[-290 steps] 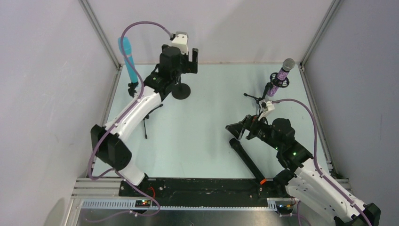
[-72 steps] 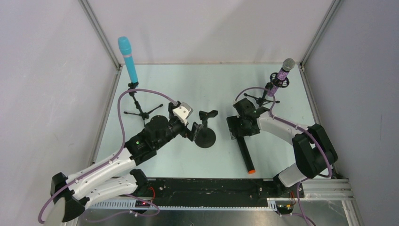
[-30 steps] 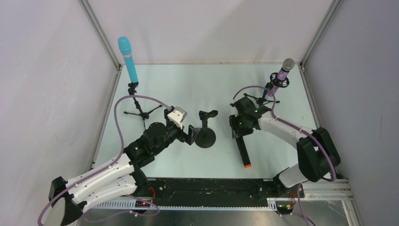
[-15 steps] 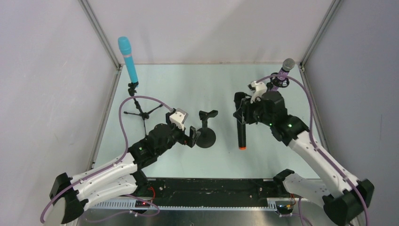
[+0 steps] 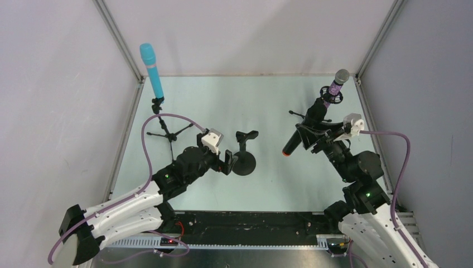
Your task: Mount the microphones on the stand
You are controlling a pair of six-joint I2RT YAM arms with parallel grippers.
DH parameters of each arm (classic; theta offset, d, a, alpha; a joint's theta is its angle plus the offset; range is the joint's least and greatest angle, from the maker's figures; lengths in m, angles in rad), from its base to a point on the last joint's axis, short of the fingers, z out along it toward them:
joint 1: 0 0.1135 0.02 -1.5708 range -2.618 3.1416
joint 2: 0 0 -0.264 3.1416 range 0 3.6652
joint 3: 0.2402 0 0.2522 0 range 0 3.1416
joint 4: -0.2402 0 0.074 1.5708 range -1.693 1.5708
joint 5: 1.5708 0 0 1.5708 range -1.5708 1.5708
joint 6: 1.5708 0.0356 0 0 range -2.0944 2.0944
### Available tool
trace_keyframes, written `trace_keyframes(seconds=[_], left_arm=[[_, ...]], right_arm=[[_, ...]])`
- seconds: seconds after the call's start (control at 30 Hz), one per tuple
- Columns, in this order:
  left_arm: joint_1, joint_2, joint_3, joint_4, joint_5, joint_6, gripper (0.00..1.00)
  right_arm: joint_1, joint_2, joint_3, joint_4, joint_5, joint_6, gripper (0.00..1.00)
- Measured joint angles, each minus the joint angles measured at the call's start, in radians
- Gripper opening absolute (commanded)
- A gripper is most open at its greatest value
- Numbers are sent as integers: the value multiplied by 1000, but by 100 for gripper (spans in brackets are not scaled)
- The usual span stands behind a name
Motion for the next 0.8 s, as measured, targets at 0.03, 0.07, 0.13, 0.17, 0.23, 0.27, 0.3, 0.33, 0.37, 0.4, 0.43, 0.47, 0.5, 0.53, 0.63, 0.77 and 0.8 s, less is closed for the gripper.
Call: trace_keyframes(seconds=[0.03,0.07,0.13,0.17,0.23,0.27,0.3,0.33,0.37,0.4,0.43,0.47,0.5,0.53,0.63,0.77,0.8], left_arm=[[0,0,0,0,0,3,100],[0,0,0,0,0,9,100],[0,0,0,0,0,21,100],[0,-1,0,0,1,33,100],[0,-7,-1,0,5,63,100],[0,-12,-3,2,6,76,100],[0,-21,-7,4,10,93,100],[0,-32,-13,4,16,114,100],[0,-44,-19,3,24,135,100],[0,-55,-24,3,33,158,100],[0,-63,-28,3,44,179,100],[0,-72,-32,3,58,204,100],[0,-80,-33,2,77,225,100],[0,-85,-33,3,96,243,100],[0,-94,-33,4,167,304,100],[18,-74,-29,2,265,354,100],[26,-65,-25,2,291,362,100]], right_arm=[[0,-9,-14,26,6,-2,0],[-1,-13,-22,40,8,-4,0],[-1,-17,-35,69,11,-14,0],[-1,-17,-40,82,11,-19,0],[-1,-17,-50,103,11,-24,0],[-1,-18,-55,113,11,-26,0],[-1,-19,-63,126,11,-29,0],[-1,-20,-70,135,11,-31,0],[-1,-22,-79,145,11,-35,0],[-1,-24,-84,150,11,-36,0],[-1,-24,-90,156,11,-37,0],[-1,-24,-95,161,10,-39,0],[-1,-23,-98,164,10,-40,0],[-1,-23,-101,166,8,-40,0],[-1,-23,-106,174,0,-43,0],[-1,-19,-111,185,-14,-44,0],[-1,-18,-111,186,-17,-46,0]])
